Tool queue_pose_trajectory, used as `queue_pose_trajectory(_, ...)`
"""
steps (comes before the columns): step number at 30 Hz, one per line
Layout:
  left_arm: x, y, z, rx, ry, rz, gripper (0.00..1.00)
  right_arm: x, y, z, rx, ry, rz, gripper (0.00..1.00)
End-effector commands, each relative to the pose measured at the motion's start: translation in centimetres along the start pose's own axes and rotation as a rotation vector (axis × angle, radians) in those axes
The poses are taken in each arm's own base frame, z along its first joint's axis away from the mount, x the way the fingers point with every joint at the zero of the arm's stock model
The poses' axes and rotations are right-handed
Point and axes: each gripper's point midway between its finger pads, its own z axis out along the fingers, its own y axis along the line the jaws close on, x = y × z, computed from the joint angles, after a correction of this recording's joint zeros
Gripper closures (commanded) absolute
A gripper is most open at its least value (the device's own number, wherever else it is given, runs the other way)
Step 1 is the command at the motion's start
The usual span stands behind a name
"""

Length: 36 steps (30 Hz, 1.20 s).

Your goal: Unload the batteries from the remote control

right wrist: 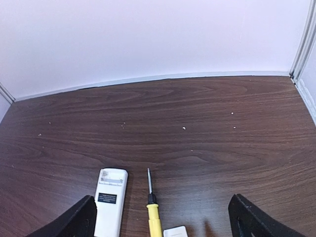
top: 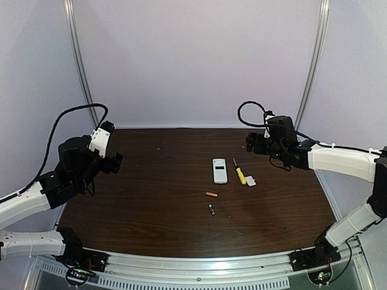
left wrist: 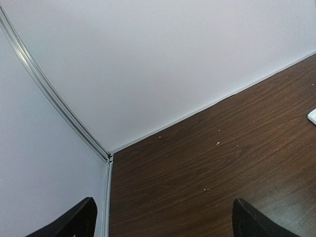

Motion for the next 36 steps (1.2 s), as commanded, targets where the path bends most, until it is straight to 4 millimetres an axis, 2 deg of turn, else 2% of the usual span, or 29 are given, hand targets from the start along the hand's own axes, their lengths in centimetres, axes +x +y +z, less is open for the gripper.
queue_pose_trajectory(1,0.1,0.2,0.5,-0.038,-0.039,-0.034,0.03,-0.2,-2.7,-1.4,0.101,-0.029,-0.070,0.02)
queue_pose_trajectory(4,1.1,0.3,1.2,-0.085,-0.011,-0.023,0.03,-0.6,-4.1,-2.1,0.142,-0.047,-0.075,0.00)
queue_pose_trajectory(7,1.9,1.6,2.1,-0.163,0.028,-0.016,0.03,-1.0,-5.8,-2.6,0.182,-0.063,-0.070,0.00)
queue_pose_trajectory(11,3.2,3.1,3.2,-0.184,0.052,-0.058,0.02,-1.6,-8.0,-3.1,0.242,-0.081,-0.054,0.00)
queue_pose_trajectory(15,5.2,5.4,3.9,-0.223,0.059,-0.138,0.03,-2.0,-9.2,-3.3,0.299,-0.091,-0.071,0.00)
queue_pose_trajectory(18,6.2,6.1,4.4,-0.225,0.038,-0.141,0.03,-2.2,-10.7,-3.9,0.376,-0.126,-0.066,0.00)
queue_pose_trajectory(20,7.6,6.7,5.0,-0.254,0.065,-0.145,0.03,-2.3,-11.5,-4.4,0.406,-0.156,-0.056,0.00)
queue_pose_trajectory(24,9.7,8.1,6.4,-0.314,0.100,-0.204,0.03,-2.7,-12.3,-4.4,0.420,-0.190,-0.063,0.00)
queue_pose_trajectory(32,13.6,8.1,8.9,-0.341,0.099,-0.201,0.03,-1.1,-14.8,-3.6,0.483,-0.142,-0.065,0.00)
queue_pose_trajectory(36,14.3,8.1,9.6,-0.327,0.061,-0.225,0.03,-0.4,-15.8,-3.5,0.477,-0.131,-0.088,0.00)
